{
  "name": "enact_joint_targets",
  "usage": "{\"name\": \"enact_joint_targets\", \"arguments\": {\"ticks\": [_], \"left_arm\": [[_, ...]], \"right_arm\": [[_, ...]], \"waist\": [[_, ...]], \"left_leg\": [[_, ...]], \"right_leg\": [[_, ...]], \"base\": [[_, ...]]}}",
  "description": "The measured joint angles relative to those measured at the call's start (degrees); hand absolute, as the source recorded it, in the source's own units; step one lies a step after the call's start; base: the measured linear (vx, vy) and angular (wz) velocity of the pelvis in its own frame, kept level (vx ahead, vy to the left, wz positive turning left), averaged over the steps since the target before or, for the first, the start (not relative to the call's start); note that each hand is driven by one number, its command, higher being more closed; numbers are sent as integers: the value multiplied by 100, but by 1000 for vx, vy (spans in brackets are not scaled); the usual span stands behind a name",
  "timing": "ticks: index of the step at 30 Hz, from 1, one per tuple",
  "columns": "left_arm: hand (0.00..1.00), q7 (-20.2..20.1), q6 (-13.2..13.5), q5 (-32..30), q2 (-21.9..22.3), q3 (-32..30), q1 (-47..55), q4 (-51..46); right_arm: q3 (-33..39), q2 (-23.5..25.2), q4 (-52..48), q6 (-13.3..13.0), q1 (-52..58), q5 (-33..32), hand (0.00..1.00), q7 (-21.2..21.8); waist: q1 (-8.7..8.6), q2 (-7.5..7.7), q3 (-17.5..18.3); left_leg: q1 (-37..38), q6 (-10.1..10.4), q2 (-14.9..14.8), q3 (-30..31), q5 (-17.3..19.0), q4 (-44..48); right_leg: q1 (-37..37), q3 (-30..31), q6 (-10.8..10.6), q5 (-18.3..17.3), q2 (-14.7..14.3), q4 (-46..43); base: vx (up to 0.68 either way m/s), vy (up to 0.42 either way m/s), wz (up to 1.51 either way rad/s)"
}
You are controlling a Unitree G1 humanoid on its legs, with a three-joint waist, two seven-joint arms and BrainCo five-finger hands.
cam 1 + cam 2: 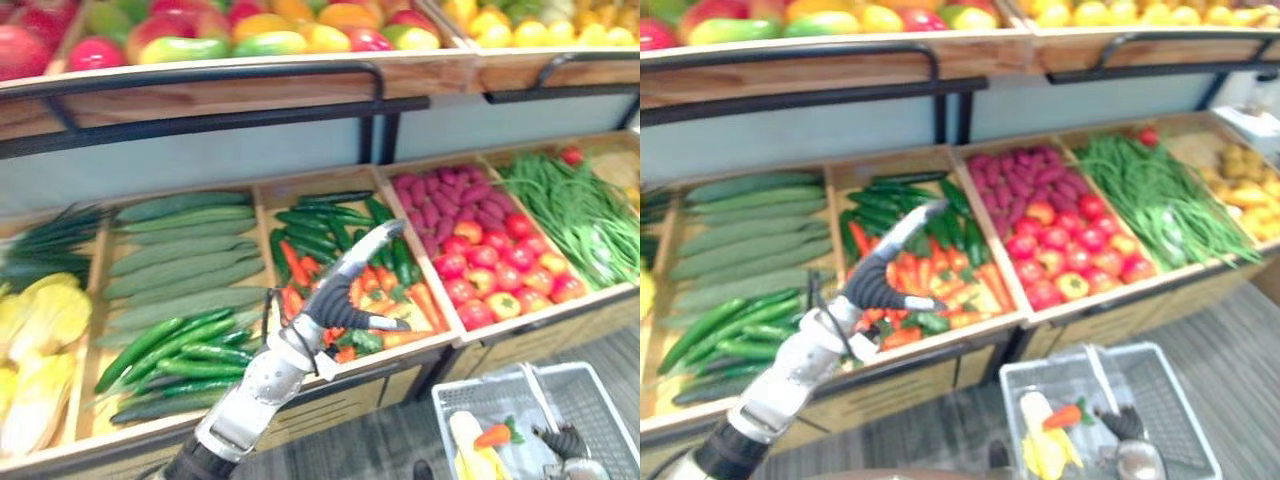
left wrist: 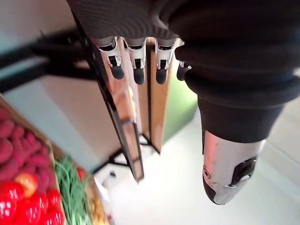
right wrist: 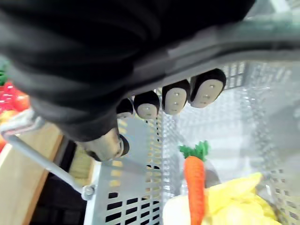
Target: Pick vegetable in the basket
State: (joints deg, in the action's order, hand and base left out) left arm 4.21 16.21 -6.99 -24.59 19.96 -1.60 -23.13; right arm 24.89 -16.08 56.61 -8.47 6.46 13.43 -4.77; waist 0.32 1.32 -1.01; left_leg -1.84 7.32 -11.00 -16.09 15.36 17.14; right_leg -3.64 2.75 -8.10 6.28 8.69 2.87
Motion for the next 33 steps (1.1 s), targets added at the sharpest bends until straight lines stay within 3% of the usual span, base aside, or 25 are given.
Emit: {"name": "enact_joint_targets", "arguments": {"ticks": [3,5,11,15,17,21,26,33], "left_arm": [[0,255,4,-64,211,-735,620,-364],[0,447,10,-70,518,-1098,944,-454],[0,701,41,-167,1281,-1717,1965,-341],[0,1114,320,-341,1373,-2051,1981,1153],[0,1371,338,-616,1338,-2108,1951,2497],[0,1583,318,-1137,1340,-2423,1938,3976],[0,2051,83,-1420,1384,-3342,1888,5731],[0,2272,-290,-1431,1775,-4057,1884,6685]], "right_arm": [[343,69,565,42,-23,-3,100,-75],[493,87,855,63,-13,-44,100,-191],[621,159,1244,77,31,-119,100,-301],[548,164,1368,76,-22,-246,100,-427],[391,169,1387,72,34,-288,100,-507],[186,199,1388,37,65,-351,100,-681],[129,333,1383,-124,87,-359,100,-919],[225,412,1379,-182,97,-361,100,-1100]], "waist": [[23,54,82],[142,74,90],[160,80,114],[147,78,150],[139,77,191],[137,107,246],[141,157,294],[142,146,302]], "left_leg": [[-111,-8,182,433,-306,-374],[-117,11,222,599,-480,-618],[-175,61,219,1009,-758,-956],[-180,81,219,1196,-913,-1140],[-140,88,222,1343,-987,-1239],[-97,100,226,1471,-1061,-1343],[-94,115,242,1645,-1255,-1608],[-88,121,248,1706,-1328,-1716]], "right_leg": [[12,-424,16,-85,108,-13],[21,-611,42,-130,121,-16],[85,-1036,44,-226,89,-30],[103,-1246,95,-256,78,-41],[195,-1391,116,-272,73,-29],[291,-1548,151,-326,69,4],[290,-1756,137,-380,73,30],[299,-1828,98,-347,73,75]], "base": [[22,-36,69],[18,-59,51],[17,-54,38],[-2,-38,22],[8,-29,27],[0,-24,22],[8,-26,20],[11,-8,5]]}}
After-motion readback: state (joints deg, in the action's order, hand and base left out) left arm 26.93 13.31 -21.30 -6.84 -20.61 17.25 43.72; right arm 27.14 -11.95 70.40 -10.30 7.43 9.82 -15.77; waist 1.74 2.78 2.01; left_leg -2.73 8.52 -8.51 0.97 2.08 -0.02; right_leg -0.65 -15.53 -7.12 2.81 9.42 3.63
